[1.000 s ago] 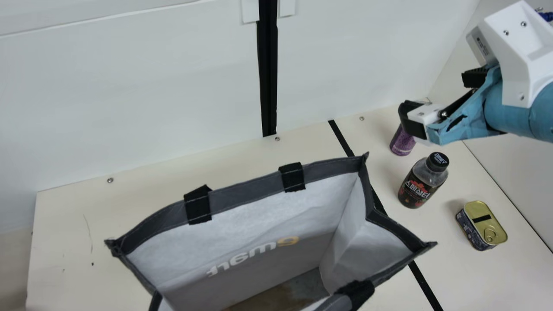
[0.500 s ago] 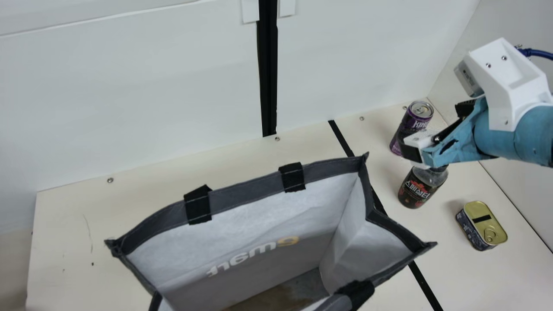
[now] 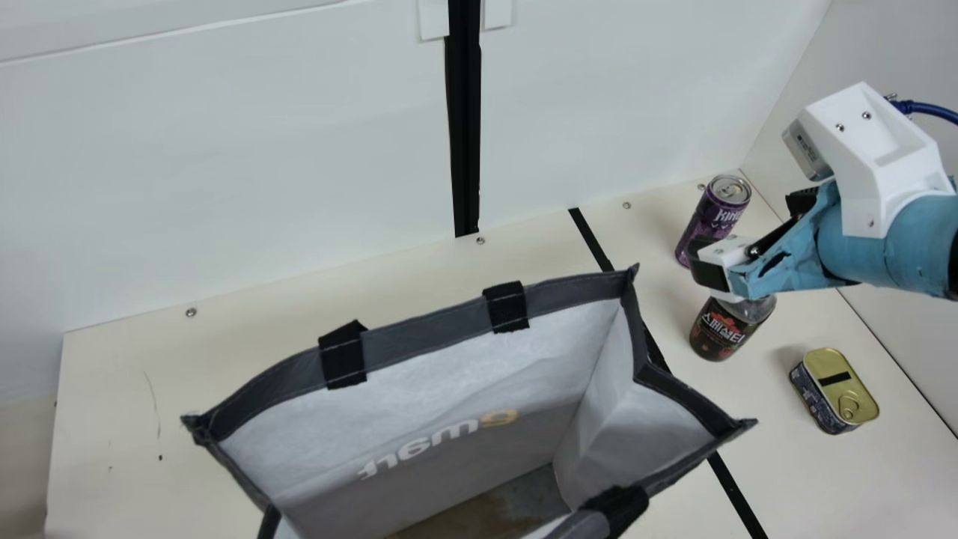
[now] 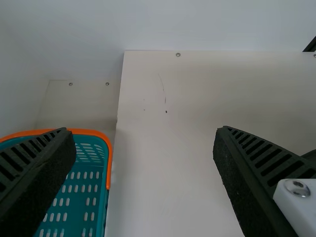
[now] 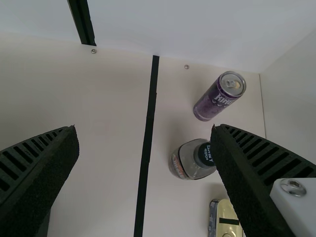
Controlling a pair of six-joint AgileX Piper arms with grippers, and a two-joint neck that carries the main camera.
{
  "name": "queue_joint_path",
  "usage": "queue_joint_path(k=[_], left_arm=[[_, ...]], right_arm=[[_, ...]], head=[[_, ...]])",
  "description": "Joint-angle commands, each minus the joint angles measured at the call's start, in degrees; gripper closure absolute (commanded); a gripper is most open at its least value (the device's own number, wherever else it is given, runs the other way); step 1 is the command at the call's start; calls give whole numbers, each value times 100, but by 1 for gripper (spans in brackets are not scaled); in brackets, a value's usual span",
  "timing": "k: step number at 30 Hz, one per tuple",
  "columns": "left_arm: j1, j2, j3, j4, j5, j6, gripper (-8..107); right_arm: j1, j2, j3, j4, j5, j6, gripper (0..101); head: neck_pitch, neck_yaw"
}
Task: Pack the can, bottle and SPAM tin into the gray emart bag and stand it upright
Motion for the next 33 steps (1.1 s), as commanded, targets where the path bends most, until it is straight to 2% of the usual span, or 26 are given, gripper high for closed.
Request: queue_joint_path(k=[1, 18, 33], left_arm=[[0, 0, 0, 0, 0, 0, 9], [-63, 66, -60, 0, -65, 13, 9], [-578, 812, -967, -85, -436, -259, 9]], right_arm=[[0, 0, 0, 0, 0, 0, 6], [0, 0, 0, 0, 0, 0, 6], [0, 0, 0, 0, 0, 0, 6]], head=[[-121, -5], [-121, -5], [-121, -5]])
